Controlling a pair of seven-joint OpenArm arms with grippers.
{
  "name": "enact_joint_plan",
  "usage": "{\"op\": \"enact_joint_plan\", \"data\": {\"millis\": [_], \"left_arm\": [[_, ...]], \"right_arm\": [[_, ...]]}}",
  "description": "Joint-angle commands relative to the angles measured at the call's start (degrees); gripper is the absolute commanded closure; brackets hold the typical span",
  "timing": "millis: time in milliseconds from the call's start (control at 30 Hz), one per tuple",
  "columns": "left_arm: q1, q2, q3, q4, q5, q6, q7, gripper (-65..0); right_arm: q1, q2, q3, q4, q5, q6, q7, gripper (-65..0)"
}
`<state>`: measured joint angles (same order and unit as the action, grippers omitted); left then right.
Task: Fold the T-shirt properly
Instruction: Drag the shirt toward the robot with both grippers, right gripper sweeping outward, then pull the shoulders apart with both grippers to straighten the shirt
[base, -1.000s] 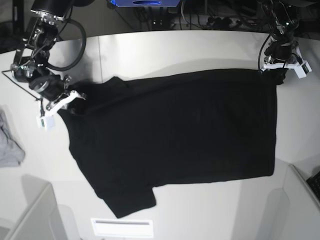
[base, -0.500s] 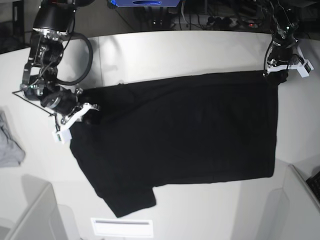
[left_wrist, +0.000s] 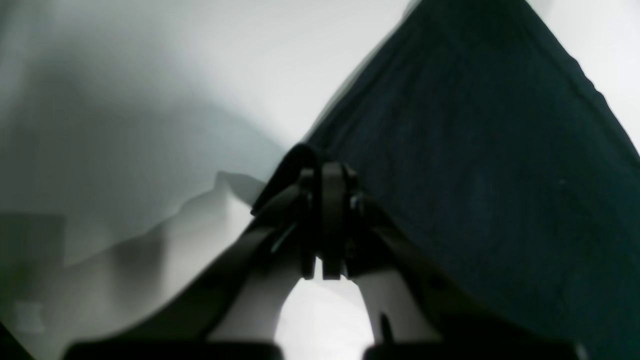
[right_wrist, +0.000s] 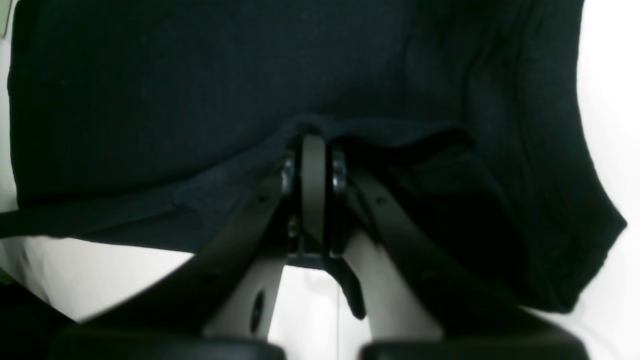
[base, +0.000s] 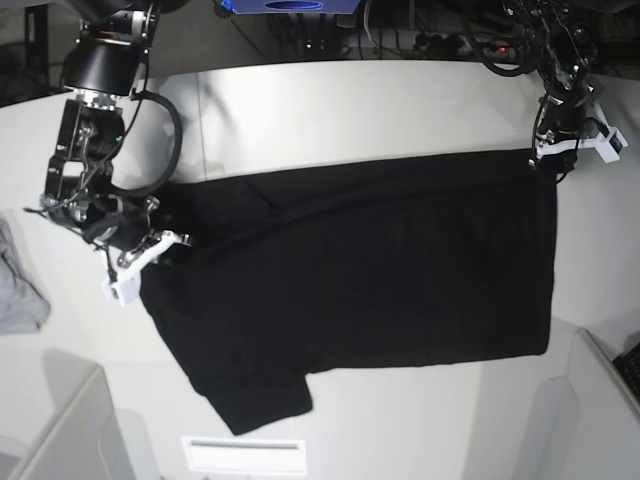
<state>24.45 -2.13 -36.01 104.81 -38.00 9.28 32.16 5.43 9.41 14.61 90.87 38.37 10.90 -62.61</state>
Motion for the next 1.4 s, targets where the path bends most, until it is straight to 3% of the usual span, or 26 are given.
{"op": "enact_joint_plan", "data": {"millis": [0,333,533,633,867,1033,1133,1200,1300,1367], "left_arm": [[-0.05,-0.64,-0.17,0.81,-0.29,0.08,-1.44,0.0],[-2.25,-0.73,0.01,-0.16,-0.29,0.08,-1.17,0.0],[-5.94,-0.73,-0.61,-0.16,0.06,0.08,6.91,0.0],[-6.56,-0.73,-0.61,-0.07,0.15,0.08,7.35,0.0],[-7.17,-0.73,-0.69,-0.07,0.15,0.08,7.35,0.0],[-7.26,-0.64,-3.6,0.02,-0.29,0.08,7.35,-32.7],[-7.79,-0.73,-4.56,0.37,-0.29,0.08,7.27,-45.3],[-7.79,-0.73,-6.06,0.55,-0.29,0.0,7.27,-49.0],[-6.56,-0.55,-8.61,2.83,-0.38,-1.15,7.27,-49.4],[-4.45,-0.37,-9.92,4.06,-0.38,-5.19,7.27,-49.4]], "right_arm": [[1.29,0.57,0.11,0.16,0.71,-0.04,0.94,0.0],[1.73,0.74,0.11,-3.35,0.62,-0.04,3.22,0.0],[1.73,0.74,0.11,-3.35,0.62,-0.04,3.22,0.0],[1.73,0.74,0.11,-3.35,0.62,-0.04,3.31,0.0],[1.73,0.83,0.64,-3.35,0.62,-0.04,3.31,-18.9],[1.38,0.83,0.64,-3.35,0.71,-0.04,7.88,-20.6],[0.94,0.92,0.91,-3.09,0.71,-0.04,9.55,-20.4],[-0.11,0.66,3.89,-1.95,0.88,-0.04,9.99,-20.4],[-2.57,-1.28,9.7,2.71,0.62,-0.48,10.17,-20.1],[-5.48,-3.39,15.41,7.81,0.62,-5.49,11.14,-20.1]]}}
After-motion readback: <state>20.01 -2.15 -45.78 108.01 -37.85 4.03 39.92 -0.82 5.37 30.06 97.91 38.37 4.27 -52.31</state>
